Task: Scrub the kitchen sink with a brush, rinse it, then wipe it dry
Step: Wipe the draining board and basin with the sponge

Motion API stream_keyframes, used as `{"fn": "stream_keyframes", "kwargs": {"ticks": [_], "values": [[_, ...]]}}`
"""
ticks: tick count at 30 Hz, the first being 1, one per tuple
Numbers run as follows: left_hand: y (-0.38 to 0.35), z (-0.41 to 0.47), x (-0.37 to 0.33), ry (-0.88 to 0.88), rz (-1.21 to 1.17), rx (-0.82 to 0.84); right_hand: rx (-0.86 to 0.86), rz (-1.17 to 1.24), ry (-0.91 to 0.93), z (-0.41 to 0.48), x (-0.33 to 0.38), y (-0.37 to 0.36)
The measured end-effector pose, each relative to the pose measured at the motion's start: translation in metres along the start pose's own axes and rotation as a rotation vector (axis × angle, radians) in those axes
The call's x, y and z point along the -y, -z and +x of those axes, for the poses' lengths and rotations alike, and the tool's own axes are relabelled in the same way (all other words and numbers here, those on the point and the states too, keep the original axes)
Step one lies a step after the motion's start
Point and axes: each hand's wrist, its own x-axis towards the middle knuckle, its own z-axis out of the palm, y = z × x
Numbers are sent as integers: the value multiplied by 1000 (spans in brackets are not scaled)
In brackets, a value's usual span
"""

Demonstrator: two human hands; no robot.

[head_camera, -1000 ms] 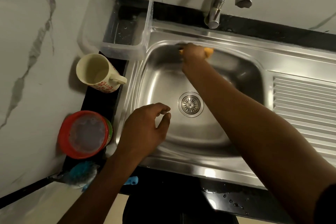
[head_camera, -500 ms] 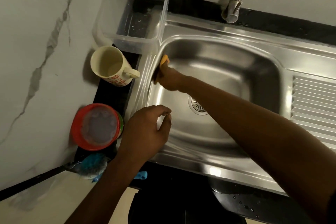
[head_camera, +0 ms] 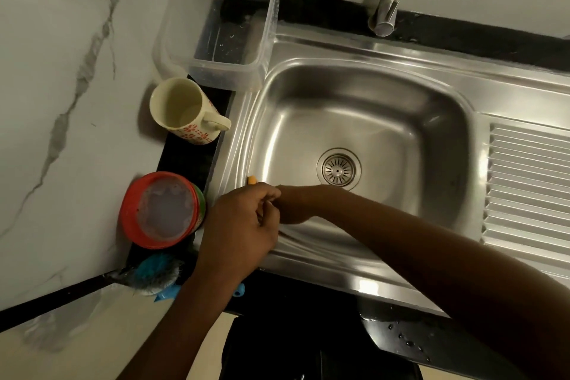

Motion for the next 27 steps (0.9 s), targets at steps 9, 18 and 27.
{"fn": "stream_keyframes", "kwargs": {"ticks": [9, 18, 27], "values": [[1, 11, 1, -28, 0, 17, 80, 415, -95, -40, -50, 31], [2, 9, 12, -19, -10, 4, -967, 490, -301, 13, -99, 57], [0, 4, 12, -2, -28, 17, -754, 56, -124, 91, -100, 3]]}}
